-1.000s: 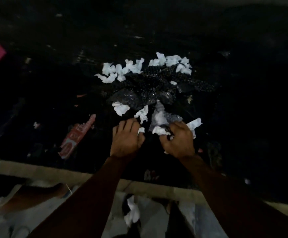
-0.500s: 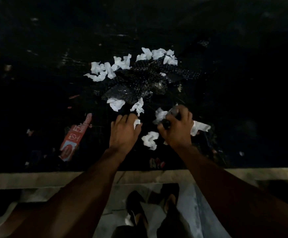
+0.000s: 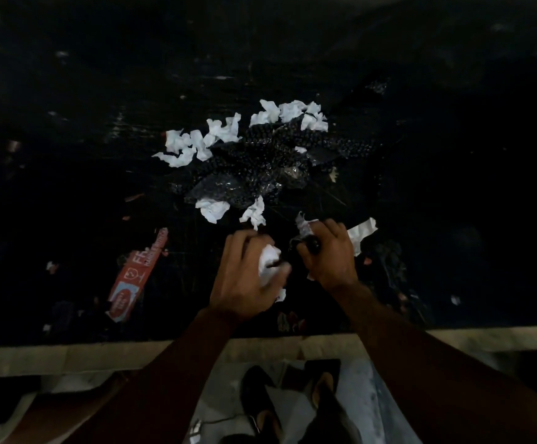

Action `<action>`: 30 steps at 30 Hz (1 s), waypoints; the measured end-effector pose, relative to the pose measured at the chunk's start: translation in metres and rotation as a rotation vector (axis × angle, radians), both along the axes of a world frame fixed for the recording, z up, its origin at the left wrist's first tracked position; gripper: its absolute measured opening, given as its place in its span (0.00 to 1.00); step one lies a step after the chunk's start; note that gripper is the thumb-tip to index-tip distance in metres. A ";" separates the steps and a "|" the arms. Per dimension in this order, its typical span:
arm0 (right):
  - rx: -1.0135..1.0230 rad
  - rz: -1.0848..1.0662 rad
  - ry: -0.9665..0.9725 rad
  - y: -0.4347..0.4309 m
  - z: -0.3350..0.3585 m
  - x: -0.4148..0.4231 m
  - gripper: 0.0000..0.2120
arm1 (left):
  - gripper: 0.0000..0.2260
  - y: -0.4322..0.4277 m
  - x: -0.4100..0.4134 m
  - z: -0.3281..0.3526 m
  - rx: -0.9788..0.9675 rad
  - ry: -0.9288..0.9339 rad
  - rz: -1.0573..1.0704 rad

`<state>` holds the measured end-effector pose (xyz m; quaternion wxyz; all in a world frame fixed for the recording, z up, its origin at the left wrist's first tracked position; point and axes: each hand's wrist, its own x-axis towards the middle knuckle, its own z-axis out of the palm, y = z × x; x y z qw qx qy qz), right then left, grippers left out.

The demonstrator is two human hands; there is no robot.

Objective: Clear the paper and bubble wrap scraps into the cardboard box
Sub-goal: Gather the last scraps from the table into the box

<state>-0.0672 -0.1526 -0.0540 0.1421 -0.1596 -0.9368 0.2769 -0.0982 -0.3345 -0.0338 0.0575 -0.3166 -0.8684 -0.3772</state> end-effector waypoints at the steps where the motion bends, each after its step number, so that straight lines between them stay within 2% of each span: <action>1: 0.000 -0.007 0.027 0.000 -0.002 -0.001 0.12 | 0.21 -0.001 0.004 -0.006 -0.111 0.043 -0.083; 3: -0.029 -0.024 0.093 0.001 -0.005 -0.002 0.09 | 0.25 -0.001 0.005 -0.020 -0.357 0.102 -0.150; 5: -0.028 -0.006 0.125 0.001 -0.006 -0.003 0.08 | 0.19 0.003 0.001 -0.026 -0.392 0.130 -0.096; 8: 0.012 0.021 0.040 0.002 -0.001 -0.003 0.08 | 0.11 0.012 -0.007 -0.020 -0.316 0.108 -0.061; 10: -0.073 -0.014 -0.021 0.003 0.007 -0.006 0.08 | 0.09 0.015 -0.015 -0.014 -0.319 0.022 -0.013; 12: -0.255 -0.074 -0.049 0.005 0.015 -0.010 0.11 | 0.11 0.018 -0.020 -0.004 -0.279 -0.109 0.066; 14: -0.481 -0.147 -0.031 0.009 0.030 -0.014 0.15 | 0.14 0.019 -0.025 0.009 -0.199 -0.151 0.119; 16: -0.623 -0.205 0.005 0.020 0.048 -0.019 0.17 | 0.15 0.019 -0.034 0.024 -0.129 -0.157 0.131; 19: -0.773 -0.284 0.106 0.037 0.086 -0.029 0.12 | 0.09 0.022 -0.053 0.054 -0.043 -0.153 0.144; 23: -1.083 -0.392 0.249 0.055 0.156 -0.033 0.03 | 0.11 0.039 -0.073 0.102 0.059 -0.113 0.123; 27: -1.088 -0.395 0.410 0.069 0.211 -0.023 0.03 | 0.04 0.065 -0.084 0.150 0.177 -0.082 0.000; 30: -0.980 -0.390 0.502 0.094 0.241 -0.012 0.06 | 0.09 0.098 -0.087 0.187 0.249 -0.087 -0.058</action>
